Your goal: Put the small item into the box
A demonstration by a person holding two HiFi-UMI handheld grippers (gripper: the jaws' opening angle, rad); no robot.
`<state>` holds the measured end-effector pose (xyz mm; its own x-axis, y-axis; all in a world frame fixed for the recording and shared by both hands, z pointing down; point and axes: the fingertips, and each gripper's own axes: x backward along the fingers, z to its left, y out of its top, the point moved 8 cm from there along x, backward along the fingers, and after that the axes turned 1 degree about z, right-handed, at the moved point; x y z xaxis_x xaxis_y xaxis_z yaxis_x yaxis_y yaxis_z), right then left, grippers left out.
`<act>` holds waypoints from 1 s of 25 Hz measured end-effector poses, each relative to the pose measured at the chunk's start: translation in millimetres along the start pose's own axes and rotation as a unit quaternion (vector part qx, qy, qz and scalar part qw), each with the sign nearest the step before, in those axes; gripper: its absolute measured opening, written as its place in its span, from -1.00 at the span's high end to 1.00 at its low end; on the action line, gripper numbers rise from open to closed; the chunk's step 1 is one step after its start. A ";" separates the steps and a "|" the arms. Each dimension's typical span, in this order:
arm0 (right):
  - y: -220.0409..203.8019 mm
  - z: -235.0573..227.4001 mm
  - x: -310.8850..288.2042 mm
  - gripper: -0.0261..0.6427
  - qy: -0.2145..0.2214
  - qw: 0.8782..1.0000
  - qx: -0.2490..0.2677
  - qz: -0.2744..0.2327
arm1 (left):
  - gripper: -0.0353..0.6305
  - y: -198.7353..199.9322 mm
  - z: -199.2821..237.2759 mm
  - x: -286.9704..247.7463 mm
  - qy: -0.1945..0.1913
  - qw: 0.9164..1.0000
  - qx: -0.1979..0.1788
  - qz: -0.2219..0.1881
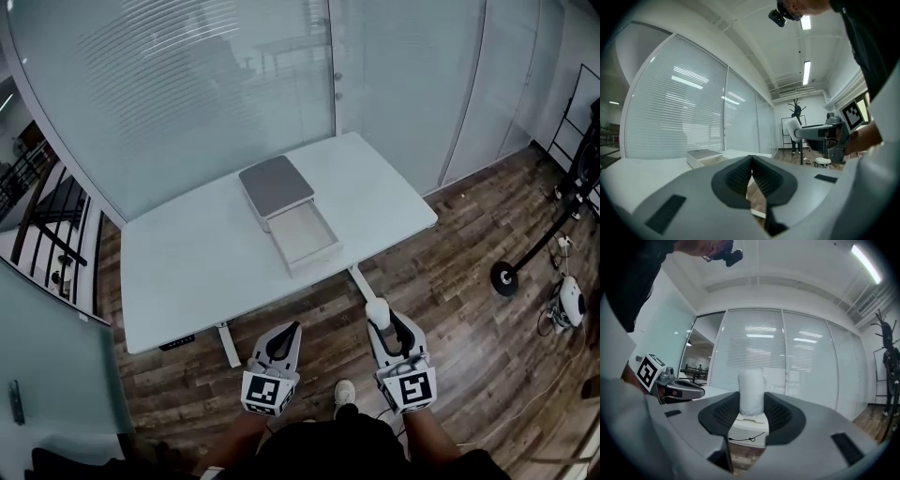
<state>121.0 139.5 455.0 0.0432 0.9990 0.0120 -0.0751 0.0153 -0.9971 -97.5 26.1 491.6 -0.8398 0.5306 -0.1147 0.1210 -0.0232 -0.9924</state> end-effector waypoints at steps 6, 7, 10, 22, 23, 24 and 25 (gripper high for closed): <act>-3.8 -21.9 -33.6 0.43 0.038 0.999 0.002 -0.014 | 0.85 4.5 -0.8 -31.1 0.019 1.000 -0.006 0.002; -4.1 -25.2 -38.9 0.43 0.043 0.999 0.002 -0.015 | 0.85 4.8 0.3 -35.5 0.023 1.000 -0.006 0.004; -7.6 -33.8 -53.0 0.43 0.067 0.998 0.000 -0.015 | 0.86 6.7 4.0 -47.4 0.041 0.999 -0.007 0.003; -17.6 -48.2 -122.7 0.43 0.134 0.991 -0.017 -0.004 | 0.85 15.8 31.6 -73.3 0.105 0.994 -0.001 -0.005; -18.0 -47.2 -129.7 0.43 0.139 0.990 -0.014 -0.001 | 0.85 16.2 36.8 -75.2 0.109 0.994 0.000 -0.006; -18.7 -46.2 -136.8 0.43 0.142 0.990 -0.010 0.003 | 0.85 16.4 42.0 -76.9 0.113 0.994 0.000 -0.007; -19.5 -45.5 -144.2 0.43 0.145 0.989 -0.008 0.008 | 0.85 16.5 47.6 -78.7 0.117 0.993 0.000 -0.009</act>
<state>161.5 -6.8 469.2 0.3270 0.9447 -0.0229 -0.0626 -0.0025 -0.9980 -54.6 -56.4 482.2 -0.6961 0.7130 -0.0840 0.1069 -0.0127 -0.9942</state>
